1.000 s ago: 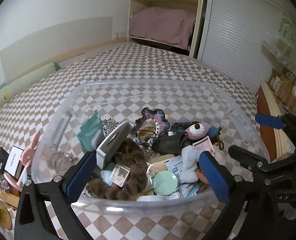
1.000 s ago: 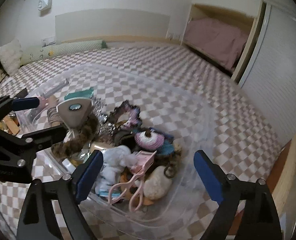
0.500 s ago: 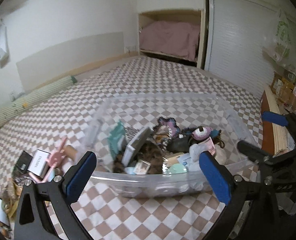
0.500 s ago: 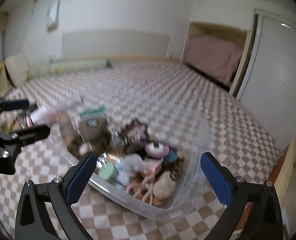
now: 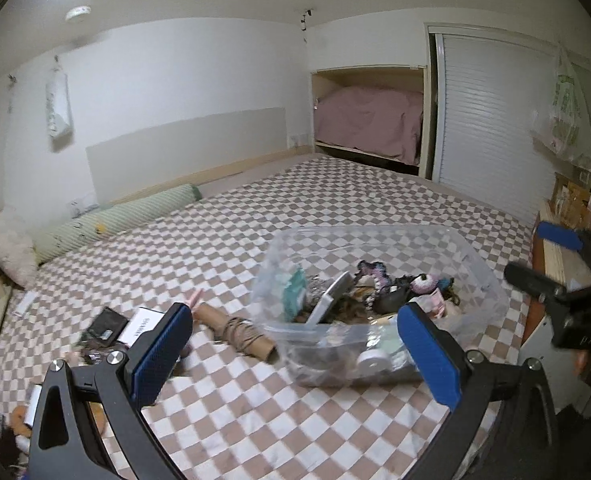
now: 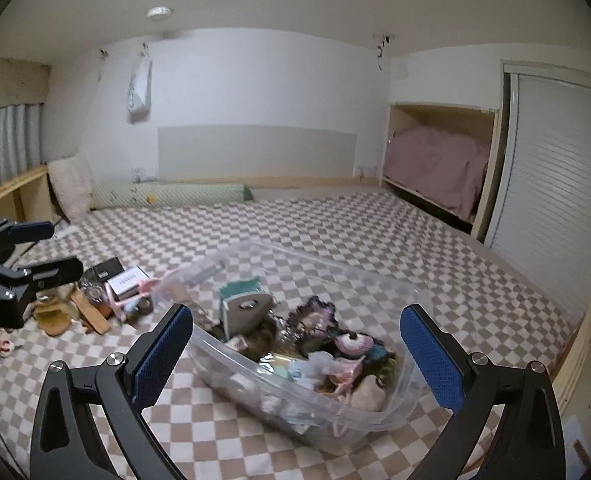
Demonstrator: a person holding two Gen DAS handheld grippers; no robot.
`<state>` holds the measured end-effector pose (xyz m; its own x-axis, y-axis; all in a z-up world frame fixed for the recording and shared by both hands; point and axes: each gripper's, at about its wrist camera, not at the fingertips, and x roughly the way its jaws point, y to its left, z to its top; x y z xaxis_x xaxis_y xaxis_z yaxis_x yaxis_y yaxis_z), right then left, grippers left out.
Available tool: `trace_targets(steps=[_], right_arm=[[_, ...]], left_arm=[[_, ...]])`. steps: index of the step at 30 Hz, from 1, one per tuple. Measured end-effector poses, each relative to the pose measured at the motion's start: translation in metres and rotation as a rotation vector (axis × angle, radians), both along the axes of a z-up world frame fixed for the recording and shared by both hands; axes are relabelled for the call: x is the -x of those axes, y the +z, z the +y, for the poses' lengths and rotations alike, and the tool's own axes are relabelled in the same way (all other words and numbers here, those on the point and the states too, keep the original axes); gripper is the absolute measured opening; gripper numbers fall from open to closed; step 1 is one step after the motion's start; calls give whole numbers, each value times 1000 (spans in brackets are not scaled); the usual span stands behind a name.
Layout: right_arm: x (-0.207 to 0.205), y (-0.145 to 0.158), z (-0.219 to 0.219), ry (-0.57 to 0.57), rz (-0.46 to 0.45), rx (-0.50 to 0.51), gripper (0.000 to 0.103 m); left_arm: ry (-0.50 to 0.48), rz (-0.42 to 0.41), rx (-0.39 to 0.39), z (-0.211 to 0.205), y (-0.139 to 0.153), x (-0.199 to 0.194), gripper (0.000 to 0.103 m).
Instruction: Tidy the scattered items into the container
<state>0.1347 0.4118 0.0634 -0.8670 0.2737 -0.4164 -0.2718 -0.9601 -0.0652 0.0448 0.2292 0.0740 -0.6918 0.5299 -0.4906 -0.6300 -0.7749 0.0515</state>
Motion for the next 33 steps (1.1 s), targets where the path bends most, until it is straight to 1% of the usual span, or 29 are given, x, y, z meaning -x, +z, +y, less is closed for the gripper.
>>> trace_targets(steps=[7, 11, 18, 23, 28, 33], right_arm=[[-14, 2, -25, 24, 14, -23, 103], [-21, 0, -37, 42, 16, -18, 103], [-26, -9, -49, 60, 5, -3, 103], [-23, -14, -55, 77, -10, -6, 103], [-18, -18, -63, 87, -27, -38, 103], [-18, -27, -69, 101, -52, -46, 103]], left_arm=[[54, 24, -10, -36, 0, -22, 103], [104, 36, -14, -53, -4, -33, 103], [129, 16, -33, -70, -18, -42, 103], [159, -25, -15, -80, -32, -38, 103], [175, -56, -12, -89, -39, -33, 103], [179, -60, 3, -93, -44, -35, 103]])
